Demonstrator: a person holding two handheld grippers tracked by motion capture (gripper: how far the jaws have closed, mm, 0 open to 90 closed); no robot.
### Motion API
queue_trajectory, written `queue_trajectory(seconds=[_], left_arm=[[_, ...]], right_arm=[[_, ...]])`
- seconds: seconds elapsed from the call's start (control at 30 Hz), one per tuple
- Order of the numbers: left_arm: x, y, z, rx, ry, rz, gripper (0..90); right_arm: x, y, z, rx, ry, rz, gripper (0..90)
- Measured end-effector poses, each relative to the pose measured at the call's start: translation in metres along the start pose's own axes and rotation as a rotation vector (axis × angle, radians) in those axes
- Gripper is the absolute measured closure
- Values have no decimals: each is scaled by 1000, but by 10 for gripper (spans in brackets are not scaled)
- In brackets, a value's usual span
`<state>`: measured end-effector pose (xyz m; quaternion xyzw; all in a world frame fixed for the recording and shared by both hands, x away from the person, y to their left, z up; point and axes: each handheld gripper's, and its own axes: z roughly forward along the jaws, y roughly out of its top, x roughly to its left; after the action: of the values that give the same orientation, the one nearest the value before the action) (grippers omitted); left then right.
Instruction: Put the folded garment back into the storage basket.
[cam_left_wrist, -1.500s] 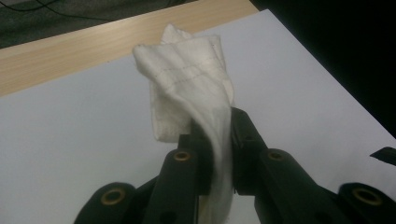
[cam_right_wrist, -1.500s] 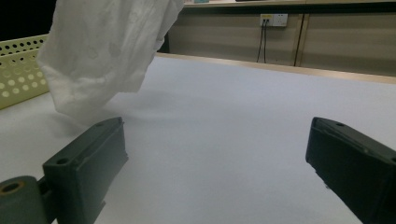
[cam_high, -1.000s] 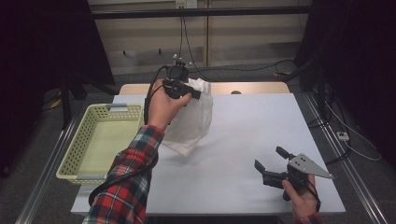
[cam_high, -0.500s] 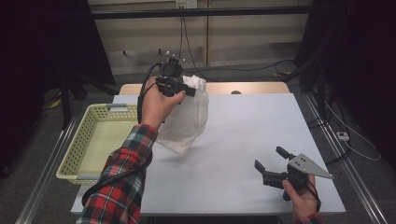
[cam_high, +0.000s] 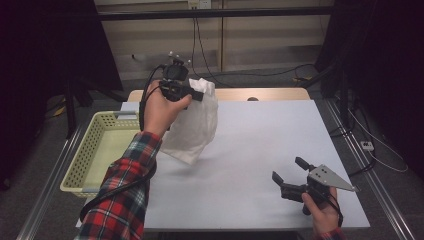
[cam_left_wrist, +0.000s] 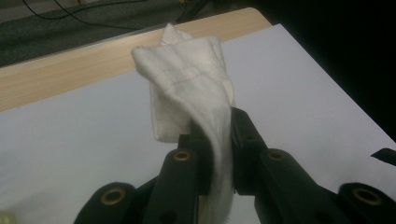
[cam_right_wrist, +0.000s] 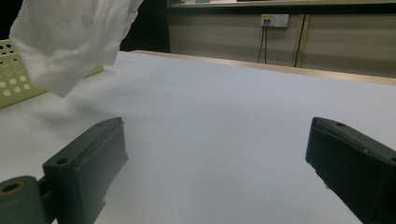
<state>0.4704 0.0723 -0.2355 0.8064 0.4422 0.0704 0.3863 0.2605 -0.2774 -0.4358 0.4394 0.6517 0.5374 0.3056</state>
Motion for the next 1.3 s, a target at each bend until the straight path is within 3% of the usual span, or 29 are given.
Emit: queue_trajectory(seconds=[1.3], left_arm=[[17,9,-54,-16,60,-31,823]], right_arm=[[0,0,1,2,2,-8,50]])
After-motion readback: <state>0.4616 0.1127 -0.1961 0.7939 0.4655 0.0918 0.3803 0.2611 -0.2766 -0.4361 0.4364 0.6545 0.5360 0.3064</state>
